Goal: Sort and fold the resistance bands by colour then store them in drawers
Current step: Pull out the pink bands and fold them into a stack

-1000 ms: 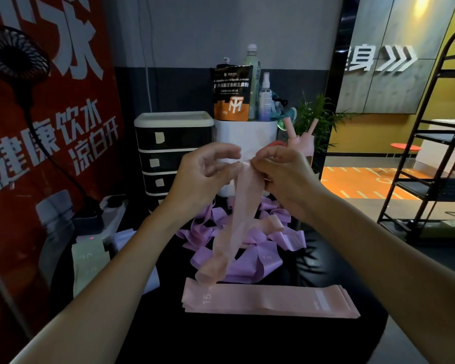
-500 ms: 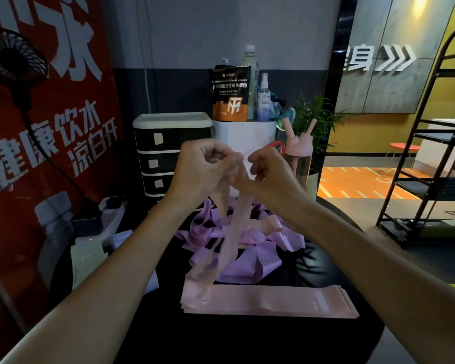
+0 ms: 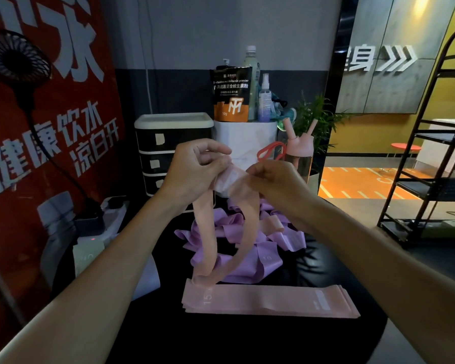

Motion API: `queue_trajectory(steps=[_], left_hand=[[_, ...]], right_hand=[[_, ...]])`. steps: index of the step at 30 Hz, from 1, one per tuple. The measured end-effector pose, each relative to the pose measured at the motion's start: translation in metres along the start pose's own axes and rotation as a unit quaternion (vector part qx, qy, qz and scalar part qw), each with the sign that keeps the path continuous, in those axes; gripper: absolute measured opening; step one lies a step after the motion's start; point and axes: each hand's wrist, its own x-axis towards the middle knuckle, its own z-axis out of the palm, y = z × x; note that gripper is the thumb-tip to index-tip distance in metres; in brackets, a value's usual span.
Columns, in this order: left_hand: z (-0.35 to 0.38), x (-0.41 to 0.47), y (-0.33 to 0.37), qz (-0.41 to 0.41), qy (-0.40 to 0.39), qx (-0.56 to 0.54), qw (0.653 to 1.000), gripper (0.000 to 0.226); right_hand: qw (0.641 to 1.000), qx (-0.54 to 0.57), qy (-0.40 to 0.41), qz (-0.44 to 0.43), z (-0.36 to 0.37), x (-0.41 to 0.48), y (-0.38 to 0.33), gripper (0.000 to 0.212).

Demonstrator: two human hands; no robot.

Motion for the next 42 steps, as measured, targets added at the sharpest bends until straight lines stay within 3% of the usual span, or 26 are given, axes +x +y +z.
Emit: queue_trajectory(steps=[5, 11, 20, 22, 23, 26, 32, 38, 42], left_hand=[[-0.003, 0.001, -0.002, 0.015, 0.002, 0.024, 1.000, 0.010], [-0.011, -0.003, -0.003, 0.013, -0.080, 0.049, 0.995, 0.022], [-0.005, -0.014, 0.002, 0.077, -0.104, 0.057, 0.990, 0.013], [-0.006, -0.015, 0.000, 0.085, -0.106, 0.041, 0.990, 0.034], [-0.006, -0.016, -0.001, 0.095, -0.101, 0.037, 0.990, 0.039], [-0.003, -0.015, -0.001, 0.129, -0.066, 0.039, 0.989, 0.021], [-0.003, -0.007, 0.006, 0.159, -0.014, 0.088, 0.983, 0.008], [0.006, -0.006, 0.013, 0.114, -0.026, 0.043, 0.992, 0.012], [0.010, -0.004, 0.016, 0.101, 0.040, -0.005, 0.994, 0.009]], right_hand=[[0.998, 0.051, -0.026, -0.023, 0.000, -0.002, 0.001, 0.011], [0.990, 0.141, 0.015, -0.011, -0.004, 0.002, 0.001, 0.014], [0.974, 0.228, -0.005, 0.011, -0.008, 0.001, -0.008, 0.028], [0.969, 0.246, -0.023, 0.013, -0.009, 0.001, -0.008, 0.031], [0.968, 0.249, -0.031, 0.011, -0.009, 0.001, -0.008, 0.034], [0.979, 0.203, -0.031, -0.011, -0.008, 0.001, -0.010, 0.033], [0.995, 0.048, 0.042, -0.082, -0.008, 0.001, -0.016, 0.013], [0.990, 0.107, 0.060, -0.074, -0.007, 0.004, -0.020, 0.009], [0.994, 0.106, -0.005, -0.030, -0.006, 0.003, -0.014, 0.029]])
